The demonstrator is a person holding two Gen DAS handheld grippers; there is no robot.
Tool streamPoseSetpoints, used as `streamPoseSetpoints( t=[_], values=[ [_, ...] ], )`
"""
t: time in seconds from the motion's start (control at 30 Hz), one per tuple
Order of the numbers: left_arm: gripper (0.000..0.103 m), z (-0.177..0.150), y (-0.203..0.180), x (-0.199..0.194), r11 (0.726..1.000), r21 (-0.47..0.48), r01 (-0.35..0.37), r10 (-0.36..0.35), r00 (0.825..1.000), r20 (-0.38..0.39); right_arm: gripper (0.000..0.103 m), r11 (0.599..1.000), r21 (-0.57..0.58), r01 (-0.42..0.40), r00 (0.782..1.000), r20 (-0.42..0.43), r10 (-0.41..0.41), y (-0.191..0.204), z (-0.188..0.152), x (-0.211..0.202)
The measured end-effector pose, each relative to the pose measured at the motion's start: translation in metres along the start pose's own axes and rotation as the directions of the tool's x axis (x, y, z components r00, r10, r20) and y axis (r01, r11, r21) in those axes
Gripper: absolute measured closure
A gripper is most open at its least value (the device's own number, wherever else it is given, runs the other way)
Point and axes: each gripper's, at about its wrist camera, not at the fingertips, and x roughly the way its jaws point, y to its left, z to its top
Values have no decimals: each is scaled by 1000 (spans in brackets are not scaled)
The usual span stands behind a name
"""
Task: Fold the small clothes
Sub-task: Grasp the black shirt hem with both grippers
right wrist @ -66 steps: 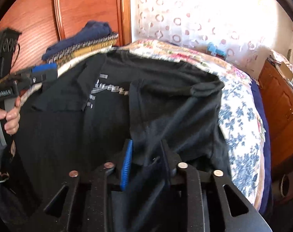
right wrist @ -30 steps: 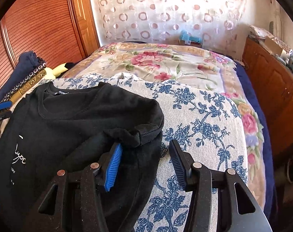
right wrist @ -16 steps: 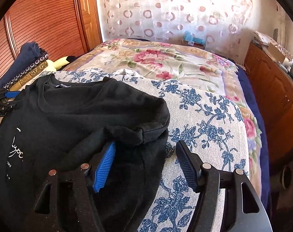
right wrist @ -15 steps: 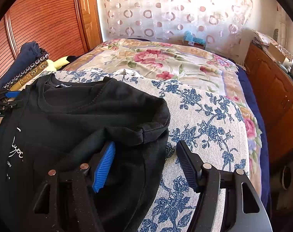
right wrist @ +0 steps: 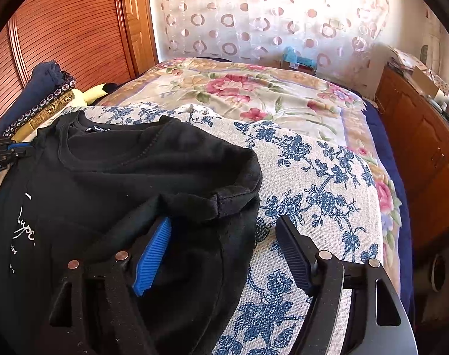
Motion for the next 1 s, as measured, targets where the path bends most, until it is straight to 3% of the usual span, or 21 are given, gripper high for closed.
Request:
streamPoseSetpoints(
  t=[0.13,0.27,0.57,0.67,0.7,0.73,0.8,1.0],
  values=[
    [95,6,12,-24,999,-41,-14,17,997,75,27,1000,-1,0,1000,0,0,-1,0,0],
    [96,4,22,-29,998,-57,-38,43,995,88,27,1000,-2,0,1000,1,0,-1,0,0],
    [96,-3,20,-39,998,-57,-4,10,993,114,29,1000,-11,-7,1000,-28,7,0,6,3],
    [96,-1,16,-43,999,-54,8,-1,992,130,39,999,-26,-22,999,-47,20,0,13,6],
    [96,-1,16,-46,998,-54,13,-5,991,137,51,999,-35,-27,998,-49,25,1,16,6],
    [96,-2,14,-48,998,-53,14,-6,990,142,72,998,-39,-43,998,-50,41,1,17,6],
    [96,-4,11,-57,999,-50,16,-8,988,155,90,997,-28,-70,997,-40,69,1,20,1],
    [96,-20,4,-101,998,-43,40,-30,975,220,93,997,6,-80,995,60,79,2,11,-40]
  ],
)
